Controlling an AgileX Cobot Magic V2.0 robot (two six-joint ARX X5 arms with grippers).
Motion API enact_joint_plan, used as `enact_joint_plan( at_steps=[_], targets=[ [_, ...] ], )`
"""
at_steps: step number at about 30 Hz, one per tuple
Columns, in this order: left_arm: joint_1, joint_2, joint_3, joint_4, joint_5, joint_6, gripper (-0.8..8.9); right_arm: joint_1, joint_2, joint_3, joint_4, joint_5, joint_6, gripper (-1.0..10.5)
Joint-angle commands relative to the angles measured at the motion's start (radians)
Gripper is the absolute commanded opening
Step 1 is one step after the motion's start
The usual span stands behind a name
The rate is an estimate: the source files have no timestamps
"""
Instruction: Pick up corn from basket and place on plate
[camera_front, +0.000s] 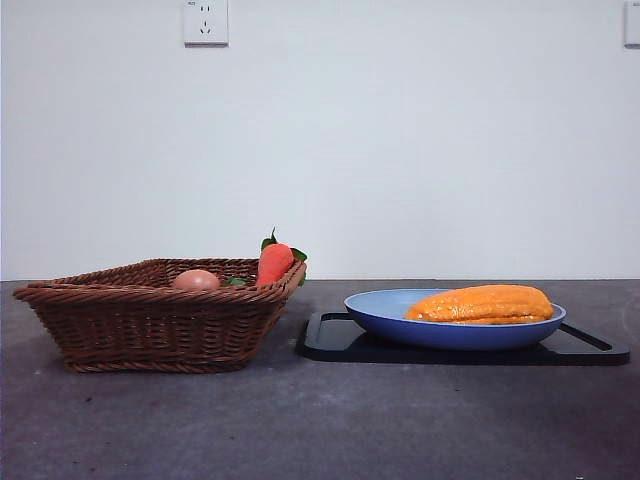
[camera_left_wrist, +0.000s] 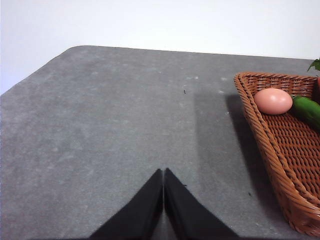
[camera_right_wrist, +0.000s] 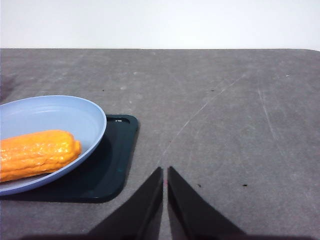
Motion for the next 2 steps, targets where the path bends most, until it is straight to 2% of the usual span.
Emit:
enact_joint_plan(
  at_steps=[1, 2],
  targets=[
    [0.001, 0.000, -0.028, -0.005, 0.005, -0.009, 0.08, -0.001, -0.002, -0.006, 0.007, 0.001, -0.005, 0.0],
    [0.001, 0.000, -0.028, -0.005, 0.004, -0.008, 0.08, -0.001, -0.002, -0.006, 0.007, 0.001, -0.005, 0.0]
  ],
)
